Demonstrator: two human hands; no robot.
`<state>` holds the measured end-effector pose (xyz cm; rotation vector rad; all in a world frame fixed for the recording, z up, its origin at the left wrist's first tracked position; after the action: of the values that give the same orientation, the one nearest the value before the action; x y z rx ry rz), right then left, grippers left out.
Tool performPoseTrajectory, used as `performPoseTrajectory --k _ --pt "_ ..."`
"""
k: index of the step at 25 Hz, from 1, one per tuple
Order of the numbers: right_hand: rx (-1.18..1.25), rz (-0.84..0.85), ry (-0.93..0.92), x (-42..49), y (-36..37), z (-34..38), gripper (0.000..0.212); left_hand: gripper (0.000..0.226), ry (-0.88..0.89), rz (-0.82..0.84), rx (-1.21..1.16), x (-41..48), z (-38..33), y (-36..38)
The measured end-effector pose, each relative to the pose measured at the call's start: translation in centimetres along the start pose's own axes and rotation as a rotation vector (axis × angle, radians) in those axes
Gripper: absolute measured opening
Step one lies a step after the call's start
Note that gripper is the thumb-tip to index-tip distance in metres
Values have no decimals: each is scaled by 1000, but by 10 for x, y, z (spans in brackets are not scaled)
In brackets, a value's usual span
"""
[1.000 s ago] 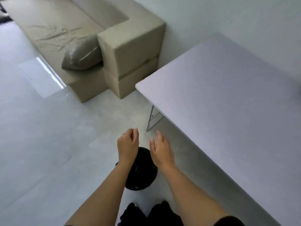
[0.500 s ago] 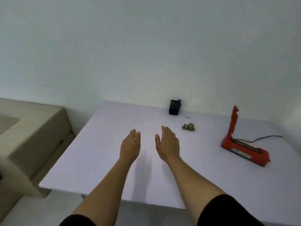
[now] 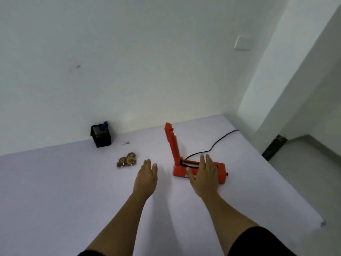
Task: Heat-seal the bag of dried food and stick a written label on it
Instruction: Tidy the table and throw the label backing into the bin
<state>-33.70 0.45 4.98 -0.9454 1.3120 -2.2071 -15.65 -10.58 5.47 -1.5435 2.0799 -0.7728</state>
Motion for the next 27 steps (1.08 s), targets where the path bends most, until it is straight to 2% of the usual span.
performPoseTrajectory --k 4,7,9,10,12,14,16,20,22,27 --pt "-61 109 166 21 16 -80 101 54 19 147 134 27 -21 60" --pt "-42 246 399 18 31 -126 116 59 -12 223 109 40 -26 89" --pt "133 354 571 12 46 -145 103 52 -56 197 30 43 -33 97" --pt "215 364 587 10 52 -148 85 48 -82 165 -14 44 -36 99" --pt "252 302 556 12 54 -150 47 40 -138 110 -122 44 -40 100" --pt "255 201 559 19 53 -150 33 30 -154 93 -207 49 -41 100" --pt "282 154 534 27 55 -152 32 20 -146 146 -207 56 -40 107" --pt "353 142 456 56 77 -160 33 36 -276 213 -221 79 -41 133" --pt "378 129 411 81 89 -160 31 47 -338 183 -254 98 -42 141" --pt "430 159 273 168 131 -137 31 45 -390 61 -290 171 -40 149"
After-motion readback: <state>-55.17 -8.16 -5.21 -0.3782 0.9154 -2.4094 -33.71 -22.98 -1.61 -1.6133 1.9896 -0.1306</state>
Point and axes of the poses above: each hand's wrist, its own x-axis towards the middle knuckle, its own y-axis out of the palm, z = x × y, the point moved 5 cm from there along x, towards the middle knuckle, and after that the axes turned 13 degrees about -z, right-handed, at the moved point
